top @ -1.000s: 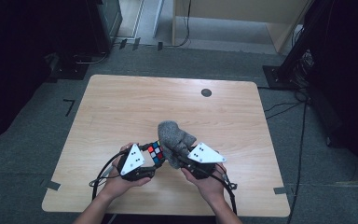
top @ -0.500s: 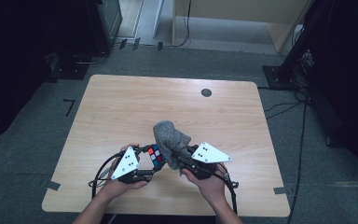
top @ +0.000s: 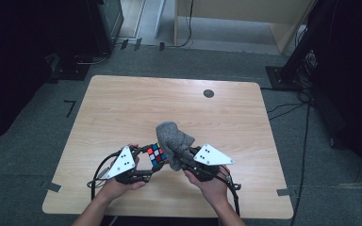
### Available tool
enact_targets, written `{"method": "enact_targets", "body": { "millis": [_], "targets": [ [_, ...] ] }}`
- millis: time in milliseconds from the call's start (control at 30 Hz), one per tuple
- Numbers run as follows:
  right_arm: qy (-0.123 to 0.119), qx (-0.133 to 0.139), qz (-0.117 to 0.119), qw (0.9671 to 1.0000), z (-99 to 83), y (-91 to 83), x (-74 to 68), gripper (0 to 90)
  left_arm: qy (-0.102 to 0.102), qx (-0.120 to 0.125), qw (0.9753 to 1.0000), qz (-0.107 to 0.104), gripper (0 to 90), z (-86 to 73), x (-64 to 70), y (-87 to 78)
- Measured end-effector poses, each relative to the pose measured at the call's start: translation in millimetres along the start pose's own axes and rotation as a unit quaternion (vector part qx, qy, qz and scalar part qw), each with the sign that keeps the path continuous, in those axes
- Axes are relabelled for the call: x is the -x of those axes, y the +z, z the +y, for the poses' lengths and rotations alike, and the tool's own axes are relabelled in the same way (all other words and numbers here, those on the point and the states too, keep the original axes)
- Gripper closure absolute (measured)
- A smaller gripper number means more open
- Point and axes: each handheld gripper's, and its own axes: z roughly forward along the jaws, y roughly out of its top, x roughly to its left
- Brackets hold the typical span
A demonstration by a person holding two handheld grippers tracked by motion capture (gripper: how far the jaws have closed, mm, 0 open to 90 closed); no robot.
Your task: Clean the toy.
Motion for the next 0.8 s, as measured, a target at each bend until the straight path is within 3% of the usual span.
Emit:
{"method": "enact_targets", "body": {
  "millis": [100, 167, 267, 367, 467, 567, 667, 733, 800],
  "targets": [
    [0.006, -0.032, -0.028, 0.9991, -10.5, 4.5, 8.7, 70.6, -0.017, 0.017, 0.9997, 0.002, 34.0, 2.0, -5.3, -4.9],
    [0.022, -0.037, -0.03, 0.9986, -14.2, 5.1, 14.0, 70.6, -0.037, 0.036, 0.9987, -0.004, 34.0, 2.8, -9.4, -8.6],
    [0.028, -0.038, -0.023, 0.9986, -15.0, 6.7, 14.4, 70.6, -0.079, 0.066, 0.9947, -0.006, 34.0, 2.5, -16.8, -13.0],
    [0.023, -0.043, 0.004, 0.9988, -18.2, 12.7, 7.1, 70.6, -0.107, 0.08, 0.9909, -0.015, 34.0, 1.9, -20.5, -14.0],
    [0.014, -0.055, 0.034, 0.9978, -22.6, 22.2, -5.4, 70.8, -0.107, 0.082, 0.9908, -0.015, 34.0, 2.4, -18.2, -13.0],
    [-0.018, -0.088, 0.047, 0.9949, -29.5, 31.9, -17.6, 70.7, -0.109, 0.084, 0.9904, -0.014, 34.0, 2.7, -19.7, -14.4],
    [-0.033, -0.109, 0.052, 0.9921, -32.4, 37.3, -22.6, 70.8, -0.113, 0.085, 0.9899, -0.011, 34.0, 2.4, -21.8, -16.0],
    [-0.026, -0.104, 0.044, 0.9932, -30.8, 35.0, -18.3, 70.9, -0.116, 0.088, 0.9892, -0.013, 34.0, 2.6, -22.4, -16.7],
    [-0.004, -0.073, 0.032, 0.9968, -26.7, 27.1, -9.8, 71.1, -0.115, 0.087, 0.9894, -0.016, 34.0, 2.4, -22.2, -16.3]
  ]
}}
